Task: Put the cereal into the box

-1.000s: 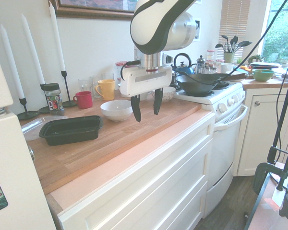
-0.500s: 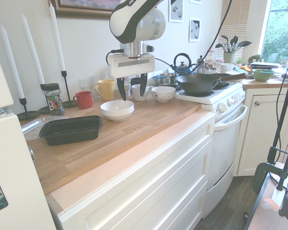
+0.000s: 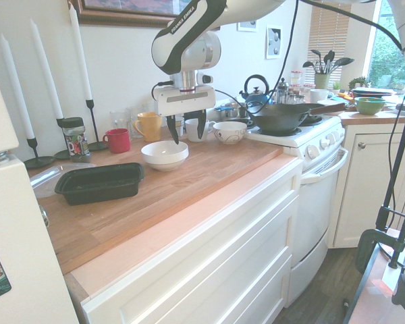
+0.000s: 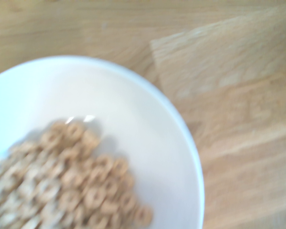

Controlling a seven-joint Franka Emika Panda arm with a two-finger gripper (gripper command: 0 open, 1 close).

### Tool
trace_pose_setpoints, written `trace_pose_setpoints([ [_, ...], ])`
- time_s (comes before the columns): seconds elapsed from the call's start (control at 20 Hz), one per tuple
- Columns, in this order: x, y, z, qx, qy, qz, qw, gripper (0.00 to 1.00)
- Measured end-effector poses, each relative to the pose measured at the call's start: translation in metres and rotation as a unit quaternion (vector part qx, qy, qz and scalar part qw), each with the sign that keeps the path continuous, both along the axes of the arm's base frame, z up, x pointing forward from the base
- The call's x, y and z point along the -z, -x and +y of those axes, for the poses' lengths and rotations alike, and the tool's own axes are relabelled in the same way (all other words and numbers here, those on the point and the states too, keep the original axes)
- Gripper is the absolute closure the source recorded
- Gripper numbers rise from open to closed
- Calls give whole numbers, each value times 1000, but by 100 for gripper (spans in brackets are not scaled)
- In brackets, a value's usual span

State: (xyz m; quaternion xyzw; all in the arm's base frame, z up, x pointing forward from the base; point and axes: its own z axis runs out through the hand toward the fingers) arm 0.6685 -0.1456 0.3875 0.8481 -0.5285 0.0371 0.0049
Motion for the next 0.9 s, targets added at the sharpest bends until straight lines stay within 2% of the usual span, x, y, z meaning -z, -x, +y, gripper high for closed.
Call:
trace_pose_setpoints([
  [0.6, 40, -18, -7, 4, -14, 14, 1000, 0],
  [0.9, 43, -14, -14, -6, -107, 0, 994, 0],
])
